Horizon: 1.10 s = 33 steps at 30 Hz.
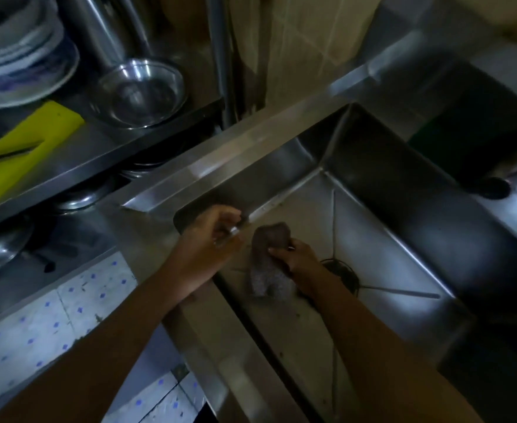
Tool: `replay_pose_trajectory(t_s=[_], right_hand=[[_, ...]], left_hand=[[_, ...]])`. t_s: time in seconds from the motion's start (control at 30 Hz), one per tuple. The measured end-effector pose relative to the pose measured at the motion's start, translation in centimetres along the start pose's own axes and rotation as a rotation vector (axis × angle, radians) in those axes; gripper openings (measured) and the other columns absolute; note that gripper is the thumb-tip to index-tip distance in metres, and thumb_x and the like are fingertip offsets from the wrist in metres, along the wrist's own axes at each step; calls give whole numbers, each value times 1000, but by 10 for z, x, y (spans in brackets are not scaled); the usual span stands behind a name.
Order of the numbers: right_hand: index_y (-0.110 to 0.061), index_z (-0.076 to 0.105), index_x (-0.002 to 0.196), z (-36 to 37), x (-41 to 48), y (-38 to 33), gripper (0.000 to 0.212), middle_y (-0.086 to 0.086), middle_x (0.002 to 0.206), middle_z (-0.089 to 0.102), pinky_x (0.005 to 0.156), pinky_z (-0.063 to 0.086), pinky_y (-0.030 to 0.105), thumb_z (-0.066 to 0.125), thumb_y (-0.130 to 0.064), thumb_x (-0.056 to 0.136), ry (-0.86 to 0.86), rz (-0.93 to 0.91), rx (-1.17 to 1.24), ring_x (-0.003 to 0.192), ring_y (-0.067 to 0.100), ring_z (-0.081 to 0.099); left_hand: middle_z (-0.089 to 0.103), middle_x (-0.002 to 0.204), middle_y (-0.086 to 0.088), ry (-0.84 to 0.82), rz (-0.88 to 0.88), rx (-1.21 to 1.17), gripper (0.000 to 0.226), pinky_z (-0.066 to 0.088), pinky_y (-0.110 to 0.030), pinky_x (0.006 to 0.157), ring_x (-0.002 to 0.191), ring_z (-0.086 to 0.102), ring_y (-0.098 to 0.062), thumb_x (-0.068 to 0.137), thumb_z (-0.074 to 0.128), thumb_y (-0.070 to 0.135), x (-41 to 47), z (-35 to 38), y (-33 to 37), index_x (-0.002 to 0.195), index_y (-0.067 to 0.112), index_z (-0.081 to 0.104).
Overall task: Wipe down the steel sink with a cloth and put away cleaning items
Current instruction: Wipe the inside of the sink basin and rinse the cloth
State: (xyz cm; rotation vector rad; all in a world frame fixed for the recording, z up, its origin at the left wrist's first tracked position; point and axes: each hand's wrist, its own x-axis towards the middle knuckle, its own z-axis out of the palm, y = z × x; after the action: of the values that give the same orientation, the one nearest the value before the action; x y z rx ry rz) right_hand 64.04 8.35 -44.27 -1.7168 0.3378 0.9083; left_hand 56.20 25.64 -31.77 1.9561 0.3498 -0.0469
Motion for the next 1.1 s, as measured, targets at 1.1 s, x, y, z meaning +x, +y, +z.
replay_pose_trajectory(t_s=[1.1], right_hand=[[-6, 49, 119, 19, 55, 25, 45, 16, 117, 57, 84, 42, 35, 69, -18, 80, 227, -192, -654, 106, 32, 55]], left_hand=[[54, 97, 20, -78, 93, 94, 36, 40, -1, 76, 96, 52, 9, 82, 64, 17, 6, -2, -2, 96, 44, 43]])
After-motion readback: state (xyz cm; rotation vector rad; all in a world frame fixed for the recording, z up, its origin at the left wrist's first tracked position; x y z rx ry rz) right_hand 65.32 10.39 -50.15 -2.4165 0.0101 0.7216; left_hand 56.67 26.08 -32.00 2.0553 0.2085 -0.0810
